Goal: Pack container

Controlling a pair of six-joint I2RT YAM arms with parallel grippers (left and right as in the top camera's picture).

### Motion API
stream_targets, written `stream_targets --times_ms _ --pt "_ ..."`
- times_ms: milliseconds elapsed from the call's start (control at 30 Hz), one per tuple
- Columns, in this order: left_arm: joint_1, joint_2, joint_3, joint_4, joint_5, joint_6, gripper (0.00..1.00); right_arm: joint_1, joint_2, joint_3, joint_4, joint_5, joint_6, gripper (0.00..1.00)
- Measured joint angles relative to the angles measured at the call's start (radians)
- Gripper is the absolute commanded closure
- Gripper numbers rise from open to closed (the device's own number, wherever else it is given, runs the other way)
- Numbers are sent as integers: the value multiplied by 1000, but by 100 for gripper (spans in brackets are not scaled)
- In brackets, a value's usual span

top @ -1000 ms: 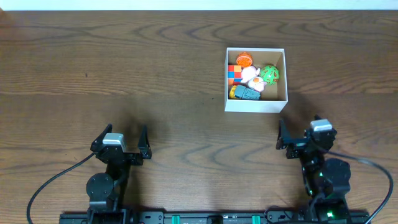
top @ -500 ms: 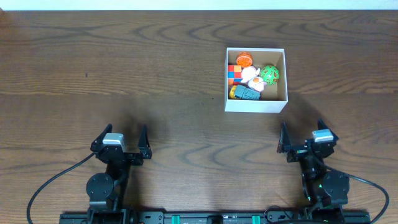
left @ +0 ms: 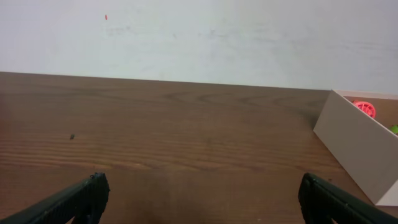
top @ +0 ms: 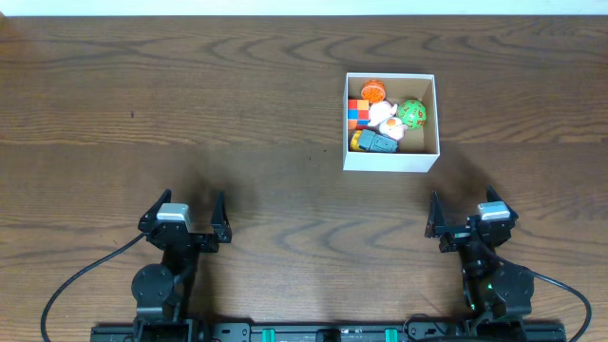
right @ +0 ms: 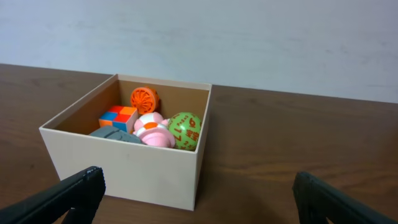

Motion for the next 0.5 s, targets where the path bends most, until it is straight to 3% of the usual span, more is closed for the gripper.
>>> stream_targets --times_ms 500 --pt "0 0 0 0 0 0 2 0 0 0 0 0 0 1"
